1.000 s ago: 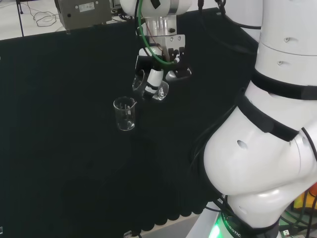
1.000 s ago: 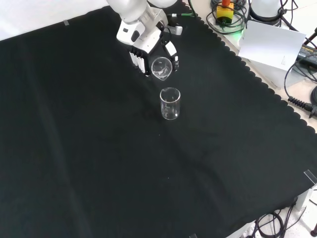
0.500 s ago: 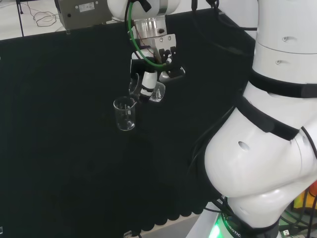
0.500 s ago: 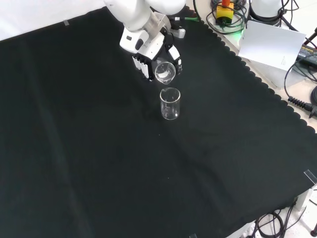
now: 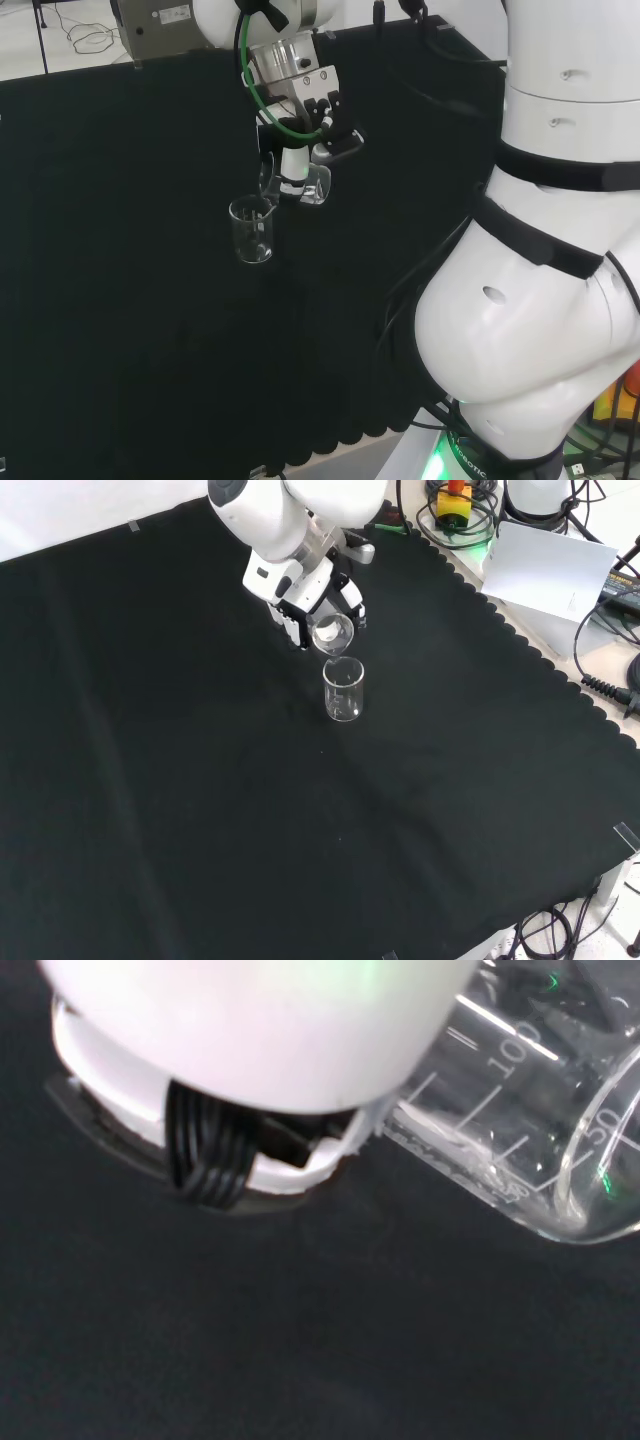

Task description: Pour the water from the handheld beaker into the one on the table.

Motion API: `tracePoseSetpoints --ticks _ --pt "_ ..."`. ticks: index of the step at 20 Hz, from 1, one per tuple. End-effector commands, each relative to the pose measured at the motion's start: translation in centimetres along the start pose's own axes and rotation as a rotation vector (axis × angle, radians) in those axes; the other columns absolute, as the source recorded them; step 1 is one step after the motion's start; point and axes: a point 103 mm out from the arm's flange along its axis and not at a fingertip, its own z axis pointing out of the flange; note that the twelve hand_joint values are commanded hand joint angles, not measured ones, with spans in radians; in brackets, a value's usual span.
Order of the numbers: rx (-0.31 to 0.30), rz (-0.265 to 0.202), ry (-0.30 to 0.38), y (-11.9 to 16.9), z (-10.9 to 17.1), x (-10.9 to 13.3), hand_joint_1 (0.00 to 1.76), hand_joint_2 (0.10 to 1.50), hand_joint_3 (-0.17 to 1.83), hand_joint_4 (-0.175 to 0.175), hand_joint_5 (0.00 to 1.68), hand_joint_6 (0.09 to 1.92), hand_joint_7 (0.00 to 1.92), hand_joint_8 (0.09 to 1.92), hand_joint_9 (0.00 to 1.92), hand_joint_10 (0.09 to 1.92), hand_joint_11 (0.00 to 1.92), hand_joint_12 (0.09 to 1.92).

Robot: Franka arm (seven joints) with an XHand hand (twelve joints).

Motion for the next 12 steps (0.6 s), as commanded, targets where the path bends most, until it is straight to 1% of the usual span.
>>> tracePoseSetpoints --ticks 1,5,12 --pt "0.019 0.01 -0.012 0.04 -0.19 0.09 1.34 0.58 0.78 -0.175 1.25 0.74 1.3 0.7 1.49 0.74 1.16 0.72" --pt "0.028 0.017 -0.053 0.13 -0.42 0.45 1.32 0.58 0.78 -0.175 1.25 0.73 1.31 0.7 1.52 0.74 1.16 0.73" --pt "0.049 0.031 -0.099 0.11 -0.73 1.04 1.32 0.58 0.78 -0.175 1.25 0.74 1.31 0.7 1.52 0.74 1.16 0.73"
